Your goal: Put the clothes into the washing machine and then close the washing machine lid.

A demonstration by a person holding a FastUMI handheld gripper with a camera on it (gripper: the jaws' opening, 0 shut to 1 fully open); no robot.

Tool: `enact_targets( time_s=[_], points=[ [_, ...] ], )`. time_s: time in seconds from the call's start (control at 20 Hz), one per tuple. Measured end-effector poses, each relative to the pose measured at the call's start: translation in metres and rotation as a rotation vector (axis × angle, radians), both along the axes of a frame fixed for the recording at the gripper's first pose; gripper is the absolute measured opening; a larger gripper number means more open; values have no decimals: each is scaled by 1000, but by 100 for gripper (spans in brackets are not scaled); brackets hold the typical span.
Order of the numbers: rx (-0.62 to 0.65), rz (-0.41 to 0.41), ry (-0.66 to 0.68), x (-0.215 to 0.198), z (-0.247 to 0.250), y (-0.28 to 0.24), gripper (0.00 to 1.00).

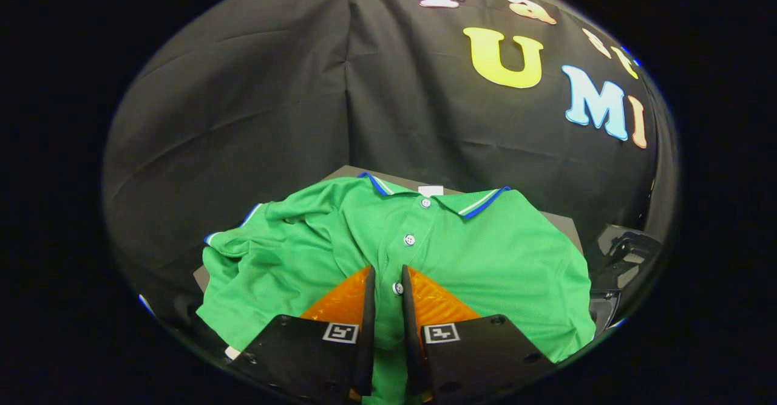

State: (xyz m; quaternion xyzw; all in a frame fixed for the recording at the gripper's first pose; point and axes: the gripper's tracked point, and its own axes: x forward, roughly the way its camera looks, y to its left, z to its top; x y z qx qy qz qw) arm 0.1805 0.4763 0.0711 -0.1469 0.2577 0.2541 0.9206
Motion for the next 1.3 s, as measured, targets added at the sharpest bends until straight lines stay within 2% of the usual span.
enact_targets(
  time_s=[0.15, 0.25, 0.5, 0.7, 1.0, 1.3],
  points=[
    [-64, 16, -50, -6, 2, 0, 25],
    [-43, 15, -71, -2, 0, -1, 7],
    [110, 63, 48, -3, -3, -3, 7],
    [160, 95, 66, -5, 5, -5, 6],
    [189, 122, -14, -10, 51, -18, 6],
    [245, 108, -130, -8, 130, -55, 6]
  ],
)
